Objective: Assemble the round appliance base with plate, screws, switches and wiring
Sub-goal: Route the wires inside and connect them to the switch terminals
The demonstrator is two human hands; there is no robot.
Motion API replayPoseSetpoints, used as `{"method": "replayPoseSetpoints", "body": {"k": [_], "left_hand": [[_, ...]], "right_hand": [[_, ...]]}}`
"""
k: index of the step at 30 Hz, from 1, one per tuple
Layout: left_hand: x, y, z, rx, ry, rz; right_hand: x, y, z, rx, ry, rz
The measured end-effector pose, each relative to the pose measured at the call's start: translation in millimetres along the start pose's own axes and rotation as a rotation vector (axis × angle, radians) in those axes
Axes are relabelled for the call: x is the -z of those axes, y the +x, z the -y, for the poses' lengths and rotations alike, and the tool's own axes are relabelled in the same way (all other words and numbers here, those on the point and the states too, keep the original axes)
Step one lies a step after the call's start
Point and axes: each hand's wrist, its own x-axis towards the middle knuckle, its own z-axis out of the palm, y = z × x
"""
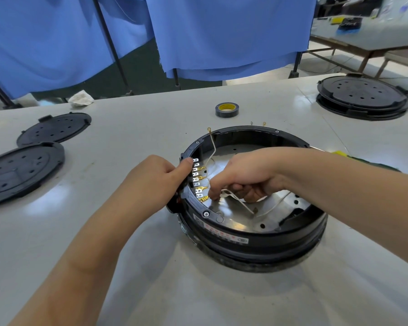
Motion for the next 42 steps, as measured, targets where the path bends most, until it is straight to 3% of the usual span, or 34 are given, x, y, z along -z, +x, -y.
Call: {"method": "replayPoseSetpoints", "body": {"k": [22,32,42], "left_hand": [[-0.1,-5.1,-8.1,0.054,0.074,-0.019],[12.6,-10.6,-12.2,0.207,0.029,0.239],[15.5,-13.1,-16.4,0.222,-0.021,0.242]], "right_hand": [[-6.6,-4.0,1.2,-0.053,0.007,-0.071],[-10.2,-6.4,-0.2,-0.051,0.035,-0.120],[-13.7,-5.6,0.8,-0.103,0.157,-0.078]]}}
